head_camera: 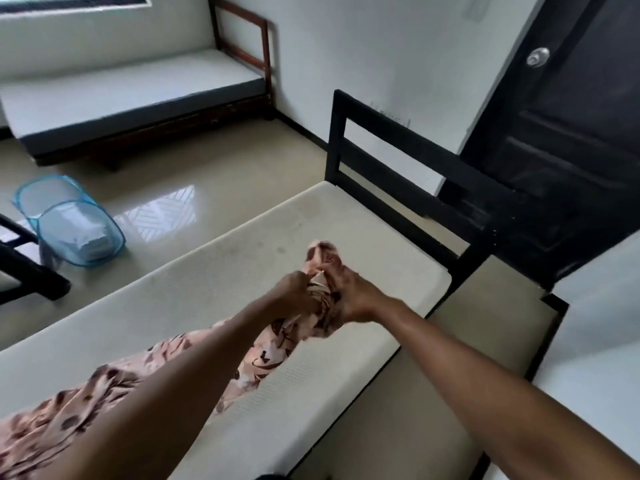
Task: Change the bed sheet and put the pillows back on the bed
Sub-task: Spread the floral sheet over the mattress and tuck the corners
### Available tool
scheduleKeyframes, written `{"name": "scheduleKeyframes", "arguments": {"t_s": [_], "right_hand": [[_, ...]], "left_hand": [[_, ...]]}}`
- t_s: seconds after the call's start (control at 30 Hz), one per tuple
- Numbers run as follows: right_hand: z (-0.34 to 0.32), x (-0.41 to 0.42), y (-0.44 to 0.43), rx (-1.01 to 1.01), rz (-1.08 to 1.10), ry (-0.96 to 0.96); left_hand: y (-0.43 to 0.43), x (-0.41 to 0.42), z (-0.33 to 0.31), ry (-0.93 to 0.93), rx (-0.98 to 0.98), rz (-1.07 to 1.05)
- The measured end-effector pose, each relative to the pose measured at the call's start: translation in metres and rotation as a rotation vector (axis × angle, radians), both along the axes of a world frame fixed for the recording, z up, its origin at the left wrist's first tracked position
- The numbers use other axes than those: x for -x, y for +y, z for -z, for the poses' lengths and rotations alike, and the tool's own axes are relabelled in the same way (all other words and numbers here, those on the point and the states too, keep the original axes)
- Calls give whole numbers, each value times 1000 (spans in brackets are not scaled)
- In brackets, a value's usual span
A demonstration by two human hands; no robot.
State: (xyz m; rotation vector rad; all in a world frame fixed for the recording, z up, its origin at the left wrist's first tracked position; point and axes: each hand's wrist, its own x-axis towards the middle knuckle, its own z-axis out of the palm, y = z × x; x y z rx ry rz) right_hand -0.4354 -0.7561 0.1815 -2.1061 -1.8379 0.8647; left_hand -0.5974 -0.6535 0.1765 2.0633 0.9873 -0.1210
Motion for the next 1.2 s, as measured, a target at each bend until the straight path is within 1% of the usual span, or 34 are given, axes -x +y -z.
{"name": "scheduleKeyframes", "arguments": {"t_s": [0.07,0.13,0.23,0.3,0.33,0.47,0.53,0.57,0.6,0.63,0.67,0.73,0.77,0.8,0.9,0.97,1.03,1.1,1.13,1.2], "right_hand": [[7,-9,23,-55,-83,-156],[10,-27,50,-111,-127,-267],[16,-57,87,-208,-98,-351],[25,-81,109,-215,-52,-386],[32,-97,120,-193,-38,-410],[65,-163,146,-72,83,-438],[87,-192,158,6,119,-440],[100,-204,162,40,142,-417],[116,-220,169,68,164,-388],[131,-236,177,90,194,-358],[148,-255,188,125,214,-339],[170,-288,210,176,227,-323],[184,-308,224,184,243,-317],[192,-327,240,169,278,-312],[221,-386,289,71,403,-342],[240,-419,320,94,477,-367],[258,-438,335,212,503,-394],[277,-435,331,309,531,-354],[286,-426,324,345,553,-290],[311,-406,300,445,566,-103]], "left_hand": [[5,-16,-1,-78,110,63],[22,-27,3,-159,180,33],[50,-41,23,-267,340,-75],[71,-51,44,-255,445,-135],[81,-56,57,-195,457,-145],[103,-58,108,221,450,-48],[106,-68,132,358,477,-29],[107,-74,144,397,479,-23],[111,-85,159,402,476,-28],[116,-96,172,393,434,-43],[122,-112,186,381,354,-78],[137,-141,207,350,112,-148],[147,-158,219,333,25,-163],[157,-178,229,300,-11,-179],[188,-246,250,156,-64,-237],[212,-292,260,101,-111,-286],[228,-329,275,130,-105,-288],[232,-349,294,225,-95,-241],[230,-352,305,272,-92,-217],[224,-352,323,330,-62,-184]]}}
